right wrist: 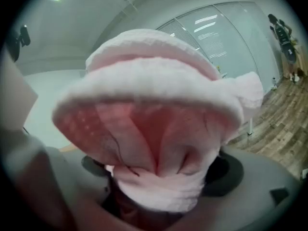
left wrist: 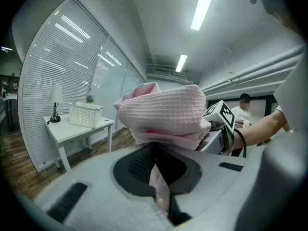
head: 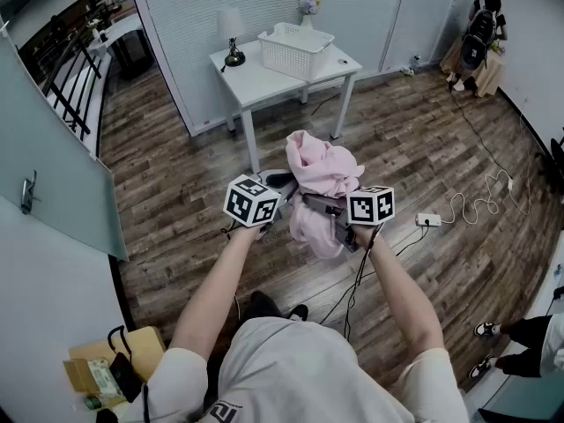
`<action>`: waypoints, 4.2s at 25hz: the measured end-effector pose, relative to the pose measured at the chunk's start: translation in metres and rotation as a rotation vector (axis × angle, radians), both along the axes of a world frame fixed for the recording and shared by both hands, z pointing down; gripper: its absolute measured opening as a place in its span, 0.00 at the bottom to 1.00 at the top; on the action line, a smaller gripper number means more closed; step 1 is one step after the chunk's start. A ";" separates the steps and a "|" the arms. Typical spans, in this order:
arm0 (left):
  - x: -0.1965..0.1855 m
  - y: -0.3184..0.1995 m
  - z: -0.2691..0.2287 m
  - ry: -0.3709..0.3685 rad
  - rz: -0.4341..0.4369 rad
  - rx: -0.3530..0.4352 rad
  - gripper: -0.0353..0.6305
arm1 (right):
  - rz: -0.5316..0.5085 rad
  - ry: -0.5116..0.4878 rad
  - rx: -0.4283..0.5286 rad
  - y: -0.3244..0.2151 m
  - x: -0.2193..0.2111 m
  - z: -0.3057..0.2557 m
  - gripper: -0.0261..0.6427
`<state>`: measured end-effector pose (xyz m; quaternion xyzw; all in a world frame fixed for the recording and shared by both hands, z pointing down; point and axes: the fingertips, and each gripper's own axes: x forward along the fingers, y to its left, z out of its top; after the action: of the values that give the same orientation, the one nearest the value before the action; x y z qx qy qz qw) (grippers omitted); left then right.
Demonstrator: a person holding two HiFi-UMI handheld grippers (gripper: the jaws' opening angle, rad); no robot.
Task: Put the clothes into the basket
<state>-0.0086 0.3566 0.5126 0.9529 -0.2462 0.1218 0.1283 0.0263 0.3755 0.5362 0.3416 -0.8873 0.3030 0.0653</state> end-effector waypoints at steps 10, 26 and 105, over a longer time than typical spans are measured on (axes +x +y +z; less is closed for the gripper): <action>0.007 -0.006 -0.002 -0.015 -0.003 0.005 0.08 | -0.010 -0.007 0.000 -0.005 0.006 -0.002 0.83; 0.011 -0.030 -0.021 0.000 0.002 0.038 0.08 | -0.043 -0.085 0.030 -0.031 0.007 -0.018 0.83; 0.026 -0.708 -0.084 -0.062 0.001 0.200 0.07 | -0.131 -0.131 0.140 -0.717 0.020 -0.078 0.83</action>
<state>0.0178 -0.3519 0.4285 0.9568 -0.2607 0.1261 0.0248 0.0458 -0.3414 0.4586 0.2660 -0.9290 0.2571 0.0026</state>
